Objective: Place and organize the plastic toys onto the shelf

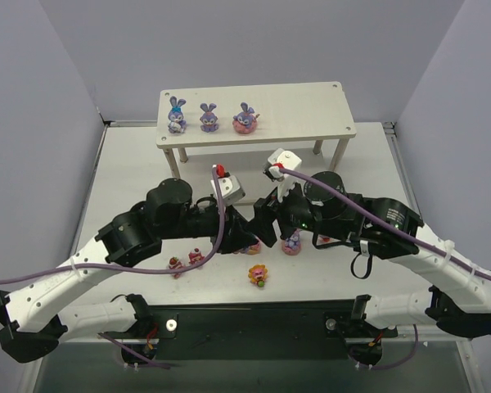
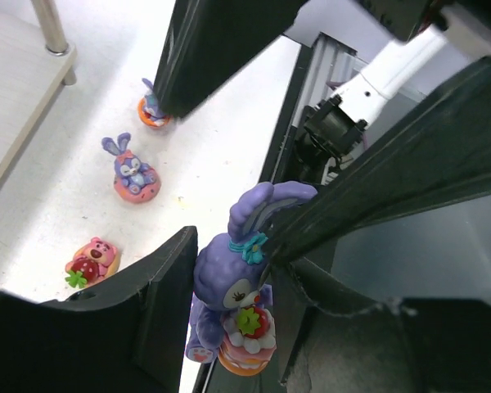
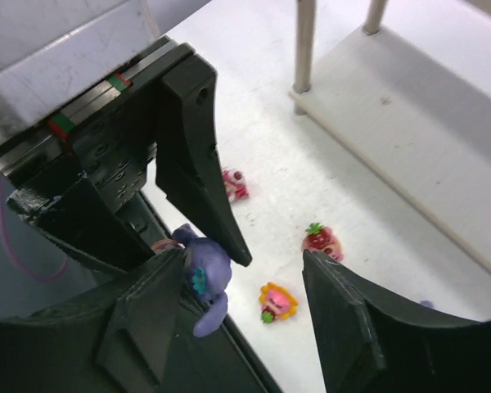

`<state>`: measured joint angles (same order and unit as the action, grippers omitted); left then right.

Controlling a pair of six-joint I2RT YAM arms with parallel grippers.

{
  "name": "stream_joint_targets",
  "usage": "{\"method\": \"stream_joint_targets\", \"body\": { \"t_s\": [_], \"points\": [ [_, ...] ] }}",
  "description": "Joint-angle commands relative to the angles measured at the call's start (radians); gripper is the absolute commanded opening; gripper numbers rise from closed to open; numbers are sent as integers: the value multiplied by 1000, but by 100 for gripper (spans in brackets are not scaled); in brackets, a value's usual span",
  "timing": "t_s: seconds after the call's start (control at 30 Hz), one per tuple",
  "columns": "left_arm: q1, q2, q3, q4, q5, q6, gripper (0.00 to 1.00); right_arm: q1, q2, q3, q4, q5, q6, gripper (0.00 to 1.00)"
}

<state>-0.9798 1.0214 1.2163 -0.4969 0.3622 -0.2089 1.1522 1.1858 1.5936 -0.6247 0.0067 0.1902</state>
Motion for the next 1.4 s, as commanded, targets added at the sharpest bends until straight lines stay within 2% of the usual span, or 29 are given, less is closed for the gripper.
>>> {"method": "stream_joint_targets", "body": {
  "t_s": [0.0,0.07,0.17,0.23,0.33,0.4,0.53,0.63,0.7,0.87,1.1,1.37],
  "points": [
    [4,12,68,76,-92,-12,0,-5,-57,60,23,178,41,66],
    [3,22,75,106,-123,-14,0,-6,-80,68,31,214,43,70],
    [3,40,89,156,-210,-15,0,-5,-109,71,40,350,61,73],
    [4,57,100,225,-275,-18,0,-5,-129,62,42,500,90,73],
    [4,112,136,331,-334,-14,0,-6,-189,2,42,636,115,72],
    [4,152,202,377,-361,-6,0,-5,-259,-77,42,651,130,71],
    [7,273,281,543,-541,-6,0,-8,-426,-219,42,682,193,71],
    [9,368,363,597,-610,-7,0,-8,-489,-289,26,682,245,71],
    [9,442,441,607,-632,-1,0,-6,-500,-302,-10,670,285,71],
    [7,552,519,665,-718,5,0,-8,-505,-333,-63,648,322,70],
    [3,644,514,857,-752,69,0,-8,-508,-348,-107,631,334,70],
    [16,706,529,883,-726,111,0,-8,-545,-357,-153,650,364,70]
  ]
}}
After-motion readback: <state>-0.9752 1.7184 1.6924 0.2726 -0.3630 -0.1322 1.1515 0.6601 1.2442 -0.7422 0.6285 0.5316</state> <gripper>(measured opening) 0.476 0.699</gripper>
